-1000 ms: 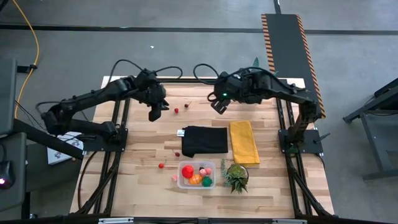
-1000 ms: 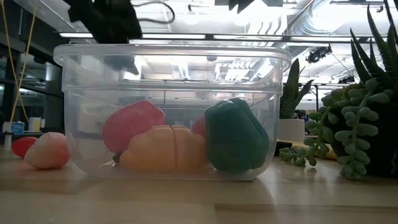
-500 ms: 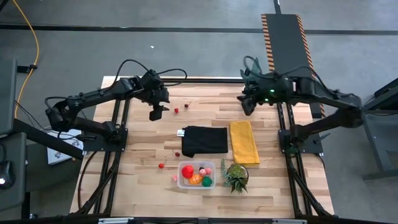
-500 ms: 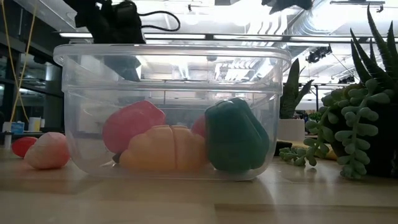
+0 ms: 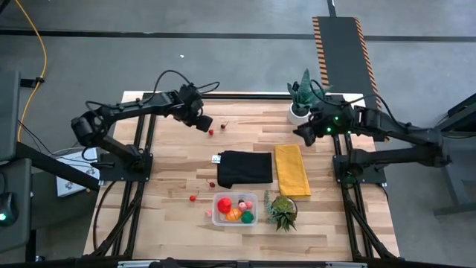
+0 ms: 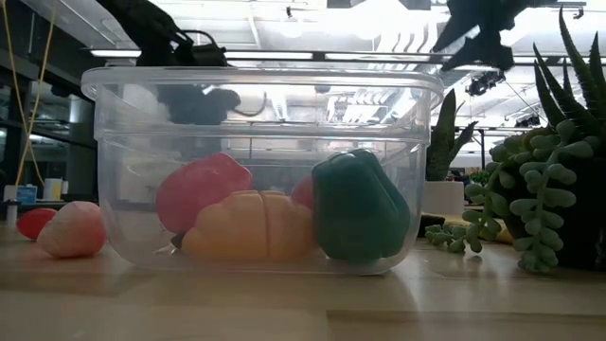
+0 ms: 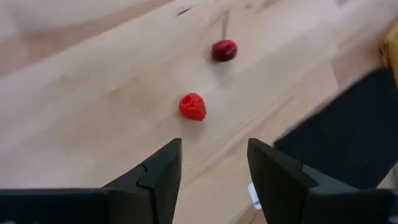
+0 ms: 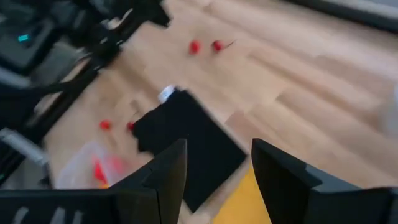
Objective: Pick and placing Produce into tupperware
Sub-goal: Put the raspberry into the transparent bin
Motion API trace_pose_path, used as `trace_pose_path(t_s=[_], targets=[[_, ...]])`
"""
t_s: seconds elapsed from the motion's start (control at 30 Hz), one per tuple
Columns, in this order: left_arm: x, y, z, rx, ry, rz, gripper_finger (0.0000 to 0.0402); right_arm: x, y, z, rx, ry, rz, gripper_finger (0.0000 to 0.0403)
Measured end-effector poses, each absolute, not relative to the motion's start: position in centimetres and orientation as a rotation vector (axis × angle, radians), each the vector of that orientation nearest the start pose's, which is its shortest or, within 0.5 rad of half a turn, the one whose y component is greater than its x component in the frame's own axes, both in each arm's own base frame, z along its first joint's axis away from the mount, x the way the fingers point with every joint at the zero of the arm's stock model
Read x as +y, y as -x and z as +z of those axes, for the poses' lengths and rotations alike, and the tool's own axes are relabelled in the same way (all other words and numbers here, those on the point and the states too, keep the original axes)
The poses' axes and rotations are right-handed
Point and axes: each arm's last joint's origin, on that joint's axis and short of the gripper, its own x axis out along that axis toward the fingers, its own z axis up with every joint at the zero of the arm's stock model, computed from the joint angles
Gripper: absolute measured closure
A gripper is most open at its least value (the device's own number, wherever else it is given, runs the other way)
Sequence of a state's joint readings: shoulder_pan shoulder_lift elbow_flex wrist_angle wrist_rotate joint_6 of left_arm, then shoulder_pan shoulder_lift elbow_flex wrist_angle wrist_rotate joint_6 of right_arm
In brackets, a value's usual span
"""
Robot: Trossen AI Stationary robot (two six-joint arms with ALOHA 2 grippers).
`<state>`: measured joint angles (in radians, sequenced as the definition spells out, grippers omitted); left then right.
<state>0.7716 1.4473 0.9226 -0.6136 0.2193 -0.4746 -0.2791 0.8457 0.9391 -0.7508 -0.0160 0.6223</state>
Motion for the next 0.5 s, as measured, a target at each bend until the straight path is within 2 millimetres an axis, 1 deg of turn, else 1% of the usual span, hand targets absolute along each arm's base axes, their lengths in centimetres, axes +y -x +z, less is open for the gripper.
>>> trace_pose_path(t_s=[0.1, 0.27, 0.37, 0.5], targets=[[18.6, -20.0, 20.1, 0.88, 1.06, 0.79, 0.0229, -4.5, -14.8, 30.8, 0.541, -0.714, -0.36, 0.0231], [18.7, -20.1, 20.1, 0.823, 1.152, 0.929, 0.0229, -4.9, -14.1, 29.5, 0.484, -0.71, -0.177, 0.0231], [18.4, -20.4, 20.1, 0.782, 1.202, 1.012, 0.0229, -5.2, -13.8, 29.1, 0.485, -0.713, -0.065, 0.0231], [17.8, -21.5, 20.0, 0.74, 1.228, 1.039, 0.0229, -5.7, -13.3, 29.0, 0.493, -0.668, 0.033, 0.0231]])
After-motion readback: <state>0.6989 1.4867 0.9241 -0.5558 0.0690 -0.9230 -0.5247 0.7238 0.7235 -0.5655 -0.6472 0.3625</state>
